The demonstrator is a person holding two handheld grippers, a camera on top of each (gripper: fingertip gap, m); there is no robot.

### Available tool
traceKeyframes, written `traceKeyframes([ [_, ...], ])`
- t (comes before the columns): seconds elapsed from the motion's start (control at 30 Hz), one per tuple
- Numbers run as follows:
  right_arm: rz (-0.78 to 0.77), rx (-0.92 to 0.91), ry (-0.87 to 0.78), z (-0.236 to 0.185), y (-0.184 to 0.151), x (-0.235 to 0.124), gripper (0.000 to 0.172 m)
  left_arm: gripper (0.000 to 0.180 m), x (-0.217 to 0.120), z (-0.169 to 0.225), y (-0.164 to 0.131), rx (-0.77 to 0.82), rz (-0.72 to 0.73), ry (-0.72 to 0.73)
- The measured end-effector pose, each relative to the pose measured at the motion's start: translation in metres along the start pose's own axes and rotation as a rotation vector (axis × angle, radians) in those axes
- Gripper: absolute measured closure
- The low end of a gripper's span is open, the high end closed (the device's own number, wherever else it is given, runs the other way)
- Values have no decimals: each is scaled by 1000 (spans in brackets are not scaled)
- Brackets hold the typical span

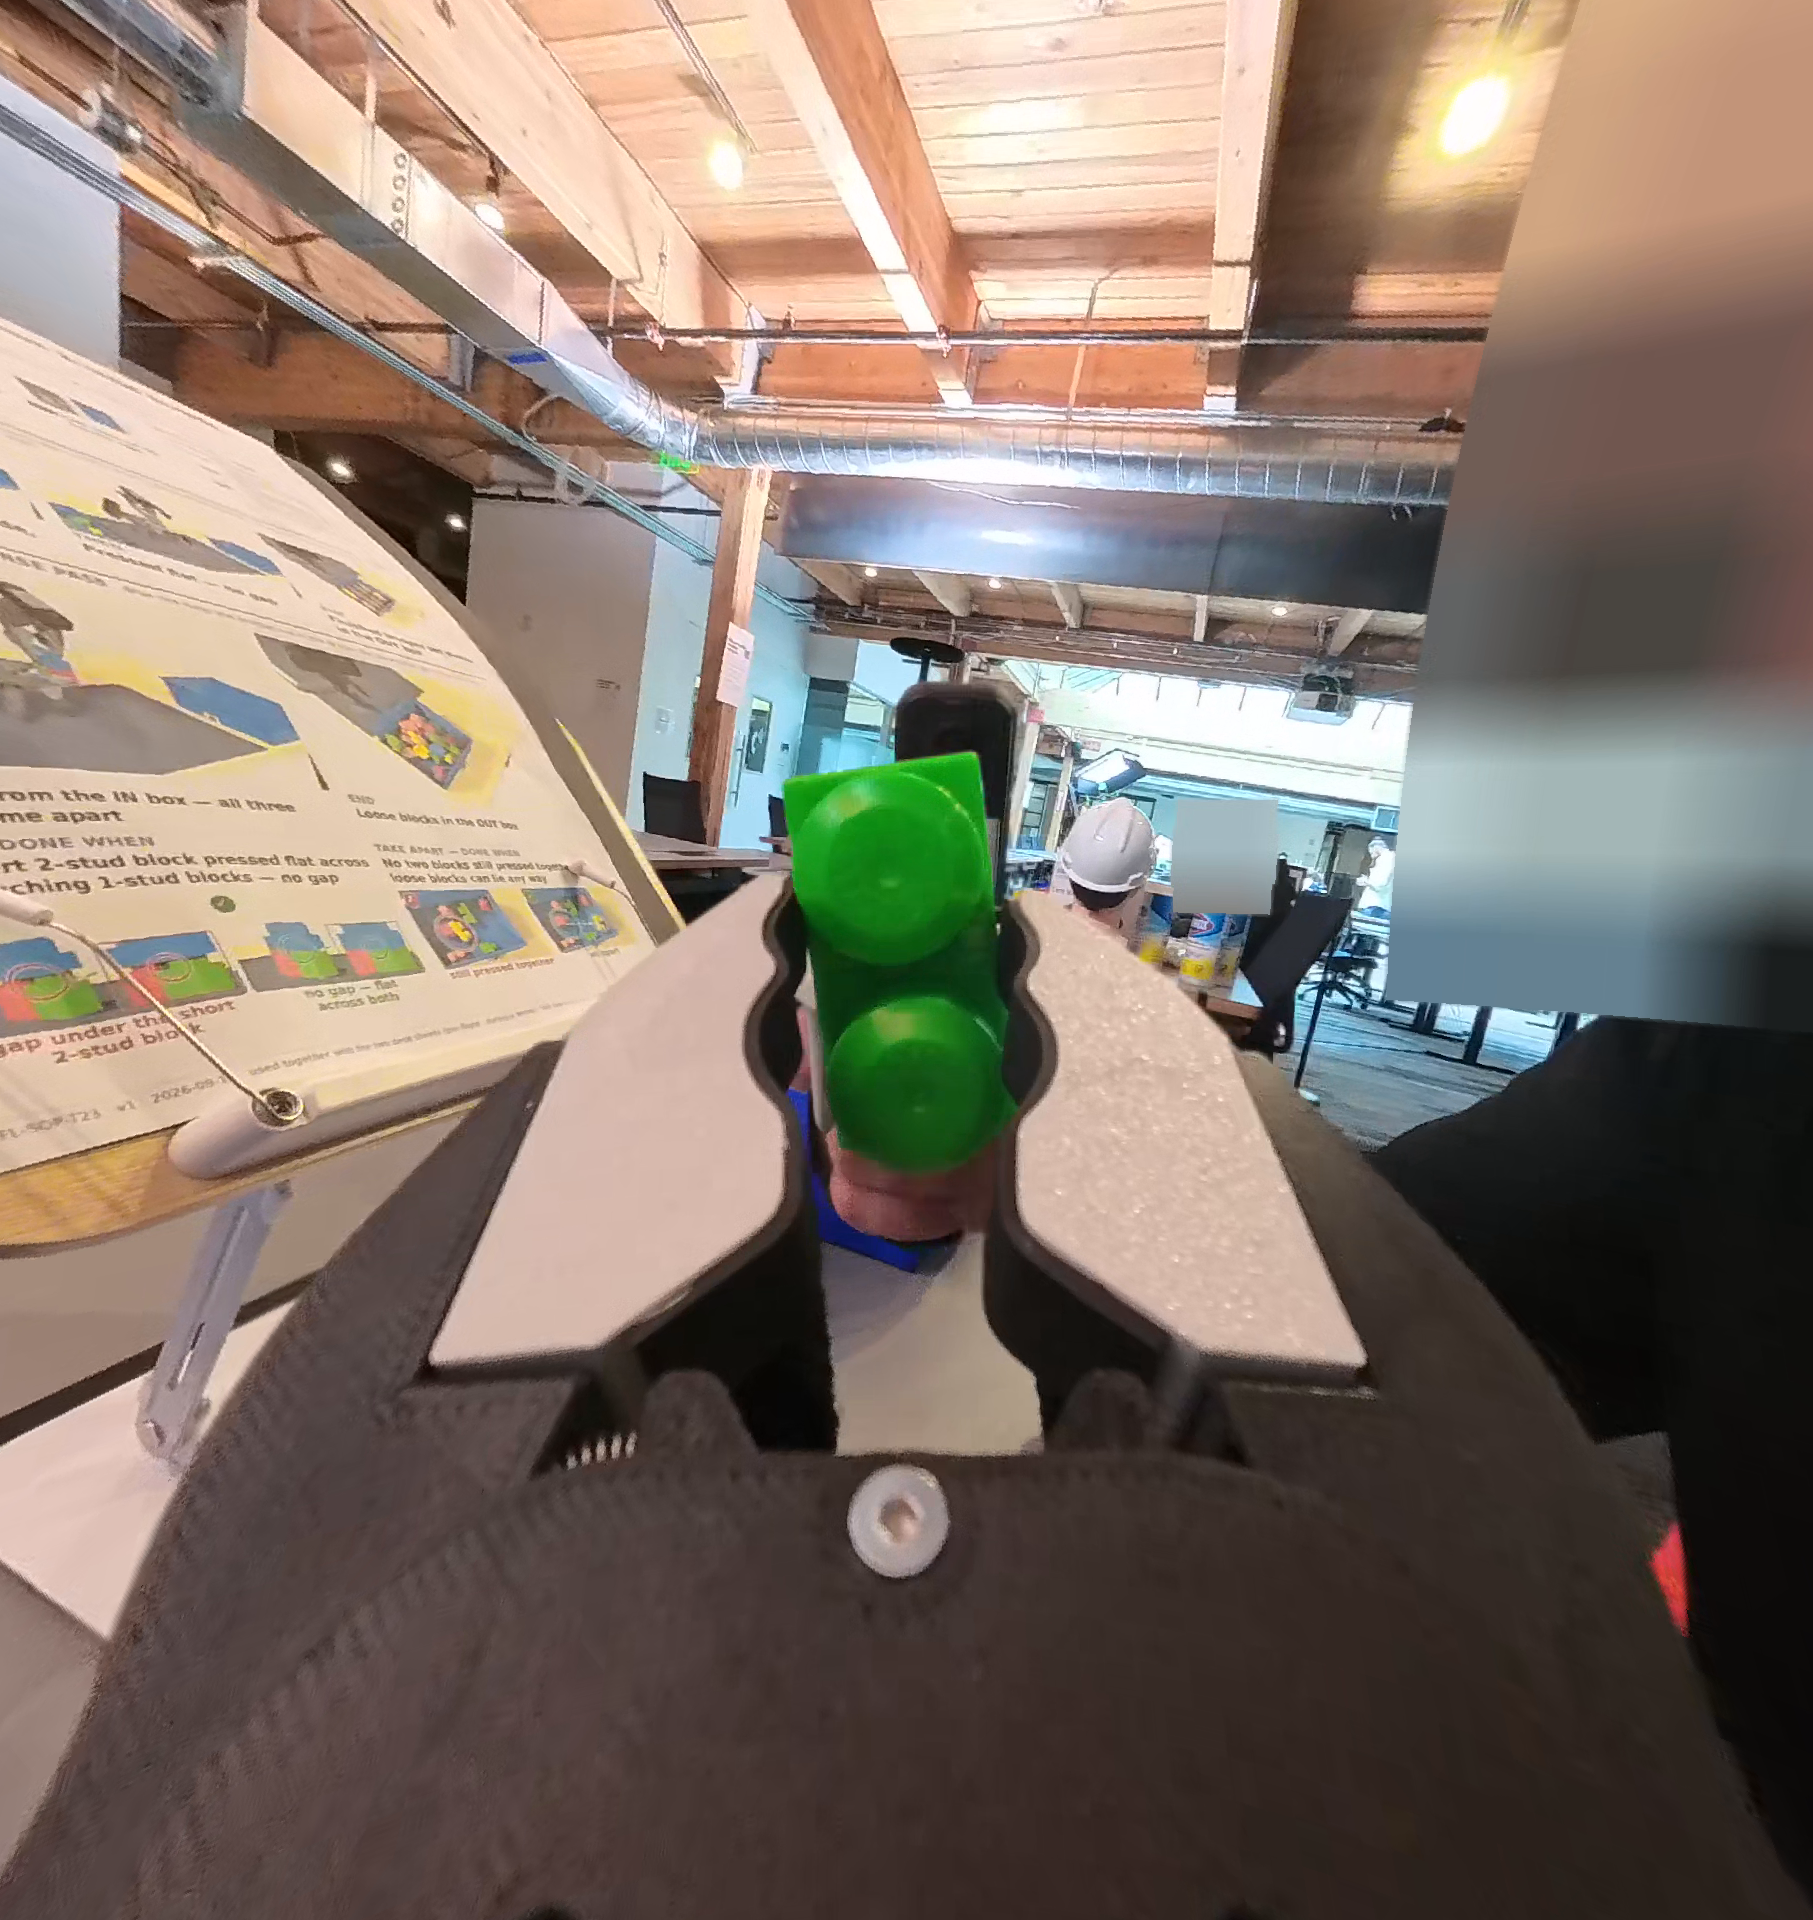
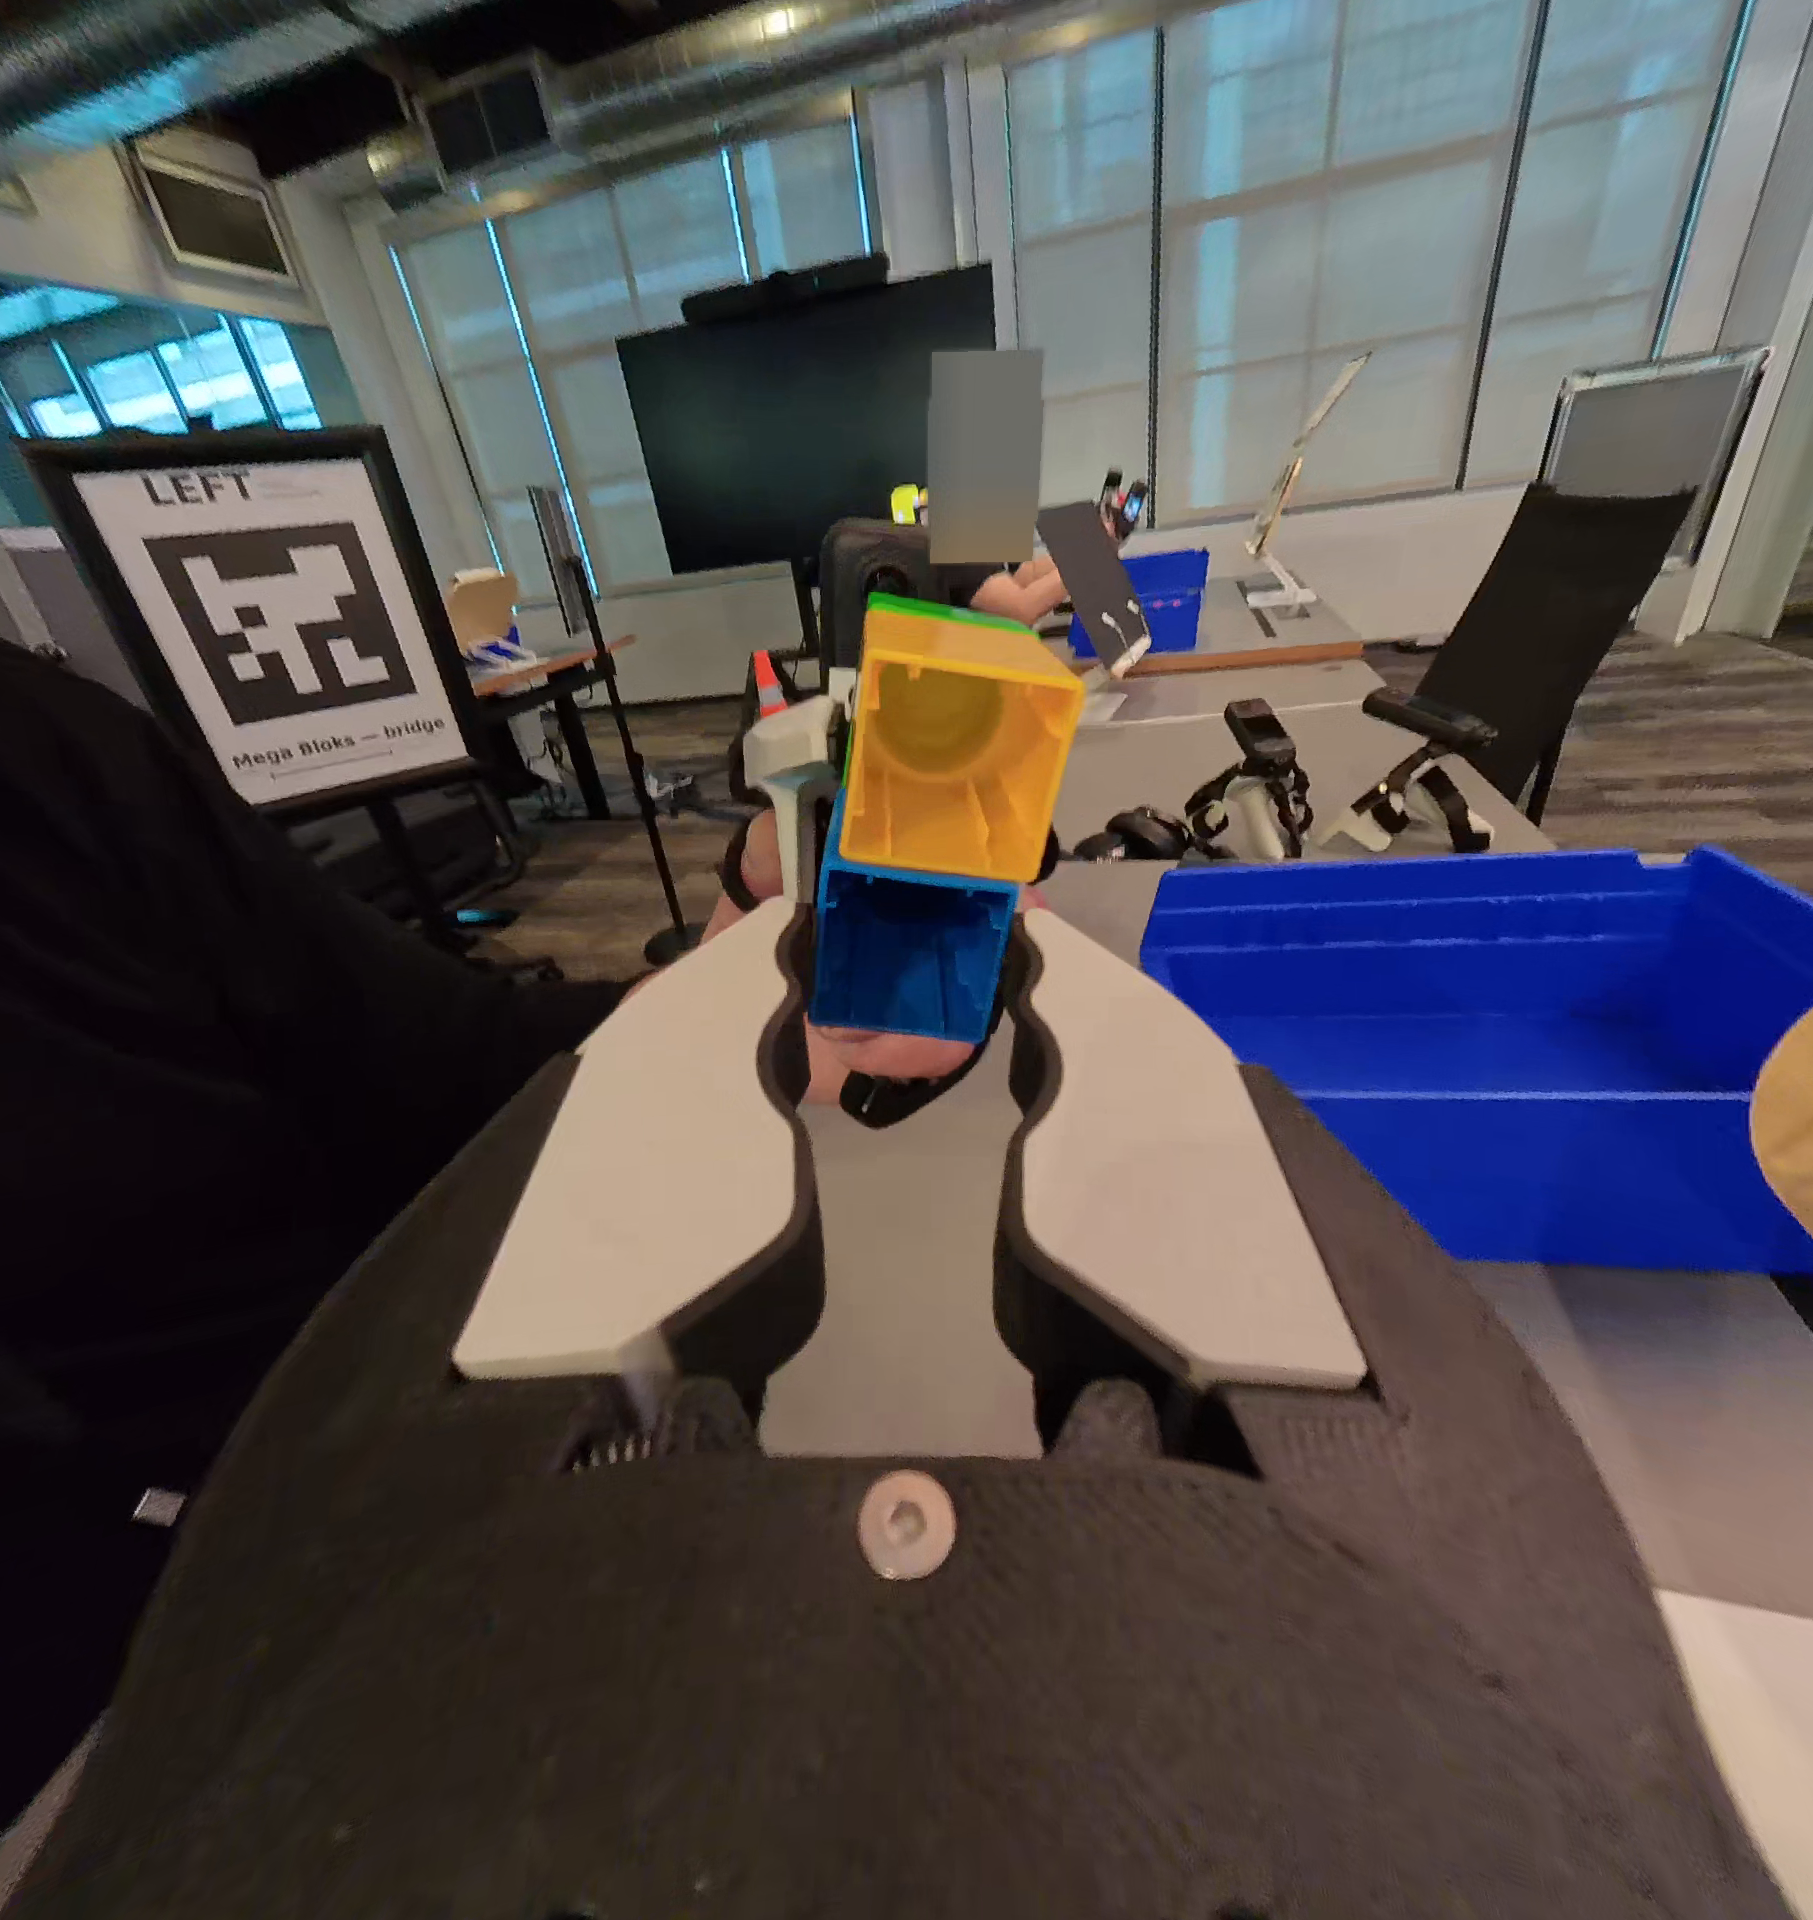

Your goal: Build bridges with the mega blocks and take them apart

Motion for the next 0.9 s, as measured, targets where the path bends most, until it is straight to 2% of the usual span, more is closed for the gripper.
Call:
traceKeyframes([
  [0.27, 8, 42, 18, 1, -3, 1, 139, 145, 3, 1, -2, 14, 32, -2],
  [0.5, -21, 45, -8, 2, -3, 1, 139, 145, 2, -2, -3, 21, 5, 16],
  [0.7, 56, 85, 29, 8, -6, 2, 139, 145, 2, -6, -2, -17, 18, 6],
  [0.8, 105, 105, 22, 11, -5, -2, 139, 139, 1, -7, -3, -39, 19, -23],
  [0.9, 98, 98, 18, 13, -4, -7, 139, 138, 1, -8, -6, -41, -9, -38],
])
Point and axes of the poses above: each gripper's, where its closed fingertips meet, x out along the fingers, y out of its top, z = x × y across the jaws, the point moved 5 cm from there along -x, back along the fingers, and after that the axes turned 12 degrees about -z, right-handed, at the moved point
